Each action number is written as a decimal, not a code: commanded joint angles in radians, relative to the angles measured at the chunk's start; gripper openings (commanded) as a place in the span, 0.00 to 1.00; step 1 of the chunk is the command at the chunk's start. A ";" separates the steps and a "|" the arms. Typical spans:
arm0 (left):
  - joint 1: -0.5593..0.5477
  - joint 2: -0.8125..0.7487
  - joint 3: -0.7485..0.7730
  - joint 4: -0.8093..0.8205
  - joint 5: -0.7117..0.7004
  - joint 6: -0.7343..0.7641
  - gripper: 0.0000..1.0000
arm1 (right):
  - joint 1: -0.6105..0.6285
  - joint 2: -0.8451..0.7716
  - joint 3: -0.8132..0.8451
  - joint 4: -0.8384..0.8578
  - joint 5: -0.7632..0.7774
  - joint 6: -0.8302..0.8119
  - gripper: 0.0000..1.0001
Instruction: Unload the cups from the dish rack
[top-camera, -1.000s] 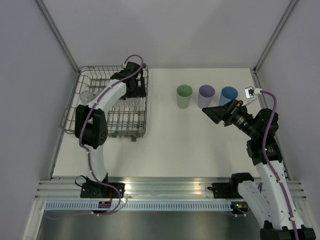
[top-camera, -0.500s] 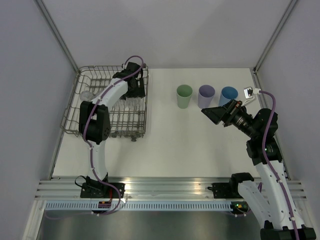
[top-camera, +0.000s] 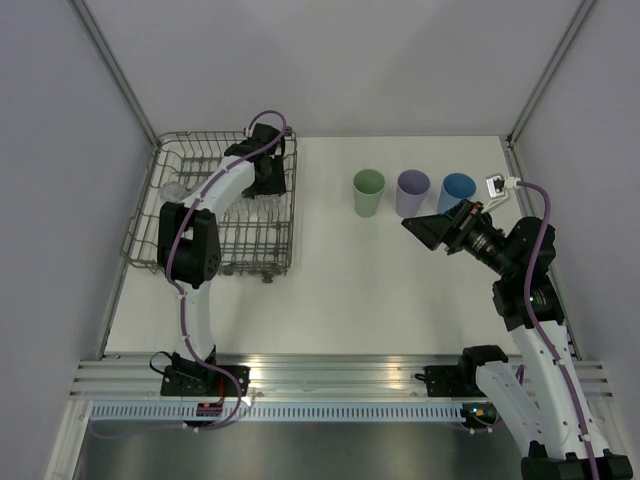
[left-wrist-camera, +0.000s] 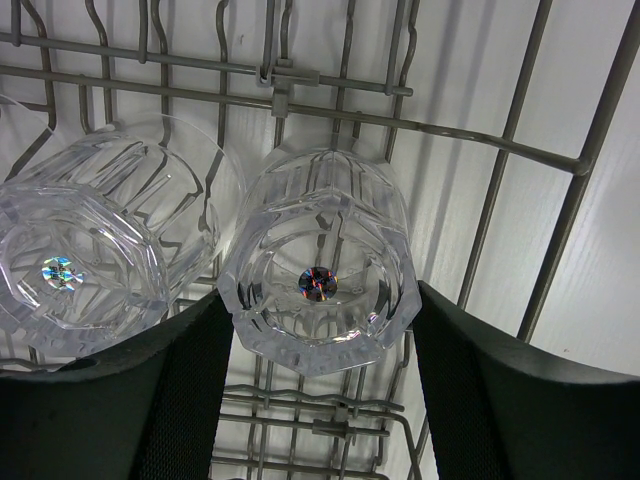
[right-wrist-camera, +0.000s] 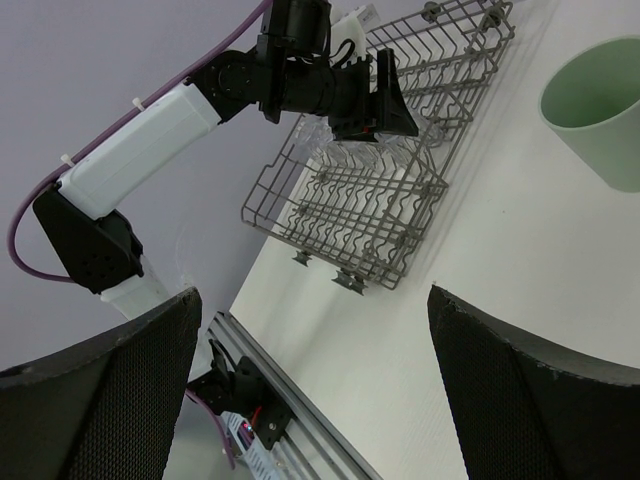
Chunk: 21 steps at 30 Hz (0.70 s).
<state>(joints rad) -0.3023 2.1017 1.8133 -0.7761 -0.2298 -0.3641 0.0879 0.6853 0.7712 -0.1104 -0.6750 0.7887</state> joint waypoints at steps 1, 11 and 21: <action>0.002 0.012 0.035 0.011 0.014 0.024 0.51 | 0.003 -0.007 0.028 0.029 -0.017 -0.008 0.98; 0.002 -0.071 0.038 -0.003 0.033 0.017 0.13 | 0.003 -0.001 0.040 0.008 -0.005 -0.040 0.98; 0.002 -0.178 0.076 -0.046 0.079 0.011 0.02 | 0.018 0.036 0.169 -0.156 0.089 -0.212 0.98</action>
<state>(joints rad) -0.3004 2.0312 1.8256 -0.8192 -0.1814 -0.3641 0.0933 0.7116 0.8825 -0.2310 -0.6193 0.6502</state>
